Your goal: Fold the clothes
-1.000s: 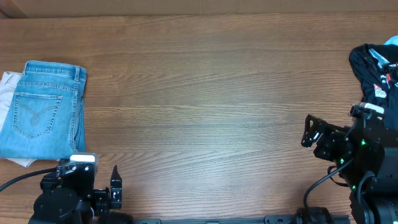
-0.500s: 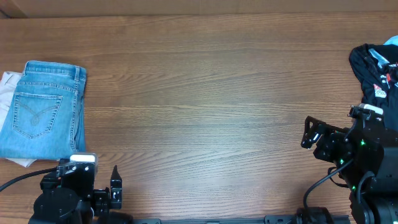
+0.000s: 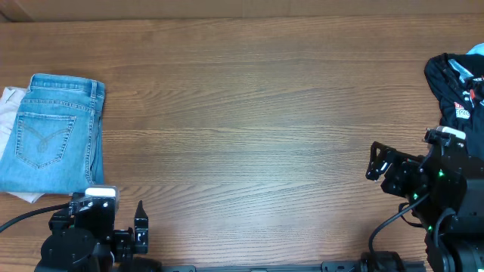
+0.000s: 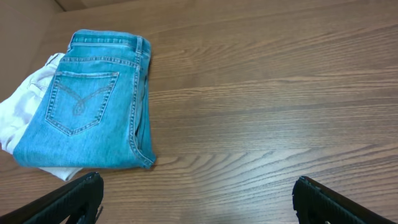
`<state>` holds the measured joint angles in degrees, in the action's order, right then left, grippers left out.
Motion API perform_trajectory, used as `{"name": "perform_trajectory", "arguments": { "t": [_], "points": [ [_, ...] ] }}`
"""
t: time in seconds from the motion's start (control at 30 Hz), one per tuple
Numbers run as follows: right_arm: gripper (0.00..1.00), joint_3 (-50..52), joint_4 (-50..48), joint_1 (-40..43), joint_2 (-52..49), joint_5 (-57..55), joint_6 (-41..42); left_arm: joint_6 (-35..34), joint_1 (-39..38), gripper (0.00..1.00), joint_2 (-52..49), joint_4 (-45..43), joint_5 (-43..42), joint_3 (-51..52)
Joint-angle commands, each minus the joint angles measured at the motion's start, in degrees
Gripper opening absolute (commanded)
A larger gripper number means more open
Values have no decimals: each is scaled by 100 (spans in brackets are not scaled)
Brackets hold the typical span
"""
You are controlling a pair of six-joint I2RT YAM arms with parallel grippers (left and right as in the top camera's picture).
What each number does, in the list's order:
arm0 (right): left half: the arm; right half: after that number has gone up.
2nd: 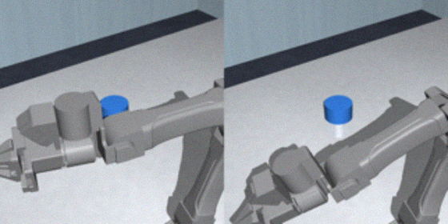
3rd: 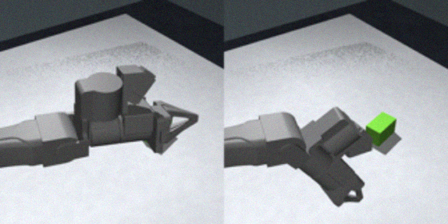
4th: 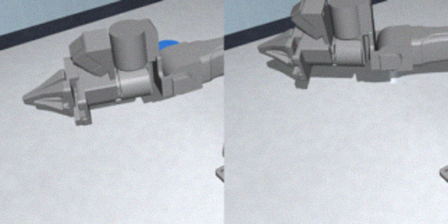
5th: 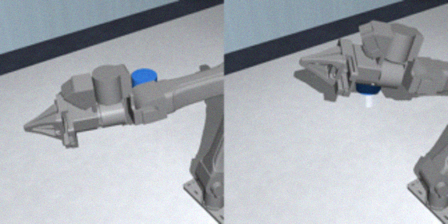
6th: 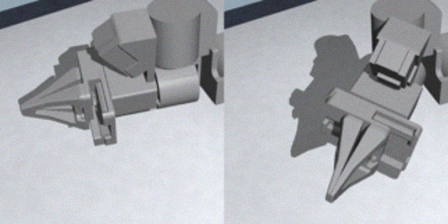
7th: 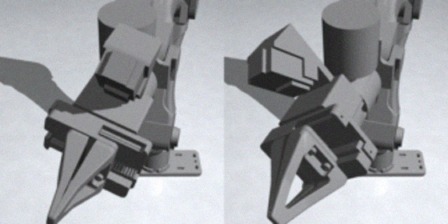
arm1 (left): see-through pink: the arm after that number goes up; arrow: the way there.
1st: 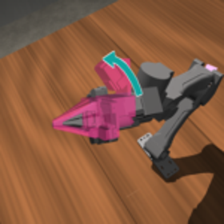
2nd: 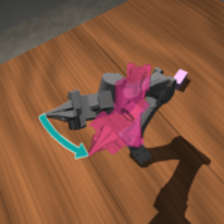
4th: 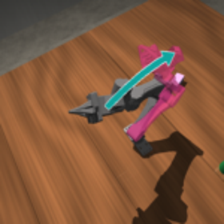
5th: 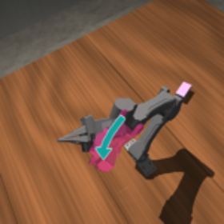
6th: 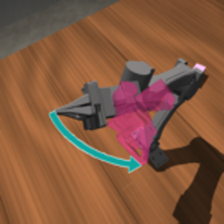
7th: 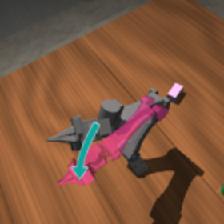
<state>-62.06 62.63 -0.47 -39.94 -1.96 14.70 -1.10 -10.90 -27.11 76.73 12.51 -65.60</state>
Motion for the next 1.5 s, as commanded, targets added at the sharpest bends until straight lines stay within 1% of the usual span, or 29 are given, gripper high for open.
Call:
{"name": "perform_trajectory", "arguments": {
  "t": [0.0, 0.13, 0.3, 0.47, 0.6, 0.7, 0.77, 0.93, 1.07, 1.13, 1.47],
  "points": [
    [100, 269, -409, -20, 284, -55, -140, 109, -37, 100, 28, -22, 76, 42],
    [100, 1147, -1392, -22, 927, -50, -160, 109, -37, 100, 28, -22, 76, 42],
    [100, 2553, -2841, -96, 1816, 70, -197, 109, -39, 100, 28, -22, 76, 42],
    [100, 3917, -4417, -516, 2782, 72, -964, 107, -37, 100, 28, -22, 76, 42],
    [100, 4605, -4959, -634, 3418, 79, -1047, 109, -37, 100, 28, -22, 76, 42],
    [100, 4975, -5154, -632, 3836, 96, -1163, 107, -37, 100, 28, -22, 74, 42],
    [100, 5134, -5202, -632, 3982, 229, -1488, 109, -39, 100, 28, -20, 76, 42],
    [100, 5390, -5187, -595, 3978, 533, -2284, 109, -37, 100, 28, -22, 76, 42],
    [100, 5617, -4782, -535, 3978, 669, -2284, 109, -37, 100, 28, -22, 74, 42],
    [100, 5761, -4789, -535, 3978, 800, -2214, 109, -37, 100, 28, -22, 76, 42],
    [100, 5755, -4802, -535, 3978, 807, -2159, 107, -39, 100, 28, -22, 76, 42]
  ]
}}
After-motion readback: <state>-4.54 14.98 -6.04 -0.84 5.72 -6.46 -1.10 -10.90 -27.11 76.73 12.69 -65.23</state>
